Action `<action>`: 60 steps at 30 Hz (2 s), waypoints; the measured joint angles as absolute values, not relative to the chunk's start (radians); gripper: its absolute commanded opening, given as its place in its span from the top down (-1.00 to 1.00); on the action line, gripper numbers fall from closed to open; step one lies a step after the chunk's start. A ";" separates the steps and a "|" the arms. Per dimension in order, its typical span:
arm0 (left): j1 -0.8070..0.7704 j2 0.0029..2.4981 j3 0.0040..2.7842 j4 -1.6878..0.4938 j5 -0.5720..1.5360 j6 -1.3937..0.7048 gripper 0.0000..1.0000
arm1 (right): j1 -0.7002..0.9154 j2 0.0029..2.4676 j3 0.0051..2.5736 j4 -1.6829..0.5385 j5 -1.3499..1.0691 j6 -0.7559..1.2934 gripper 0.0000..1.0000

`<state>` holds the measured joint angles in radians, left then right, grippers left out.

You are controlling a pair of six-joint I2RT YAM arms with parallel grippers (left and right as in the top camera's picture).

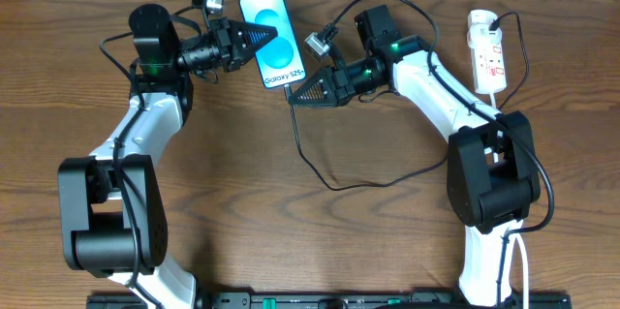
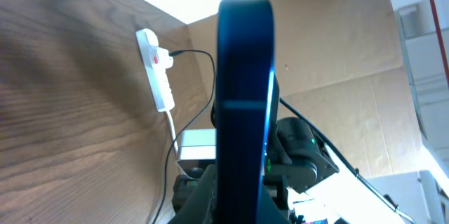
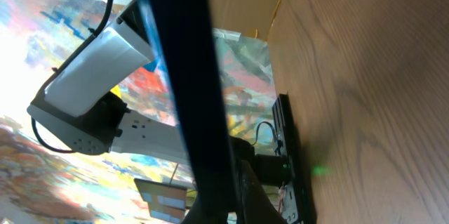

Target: Plug charger to phone and switch on socket

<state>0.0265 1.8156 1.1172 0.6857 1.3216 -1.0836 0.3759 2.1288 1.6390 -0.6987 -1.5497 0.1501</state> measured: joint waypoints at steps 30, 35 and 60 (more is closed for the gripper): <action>0.022 1.816 1.118 0.690 1.256 -1.073 0.86 | 0.354 2.129 1.627 -0.455 -1.550 0.348 0.98; 0.022 1.816 1.118 0.686 1.269 -1.071 0.86 | 0.354 2.129 1.628 -0.435 -1.540 0.382 0.24; 0.156 1.811 1.116 0.234 1.240 -0.893 0.86 | 0.191 1.889 1.629 -0.612 -1.396 0.258 -0.99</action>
<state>0.1558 1.8114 1.1164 0.2340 1.2396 -0.8932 0.1913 1.8889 1.6295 -0.6121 -1.3964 0.2581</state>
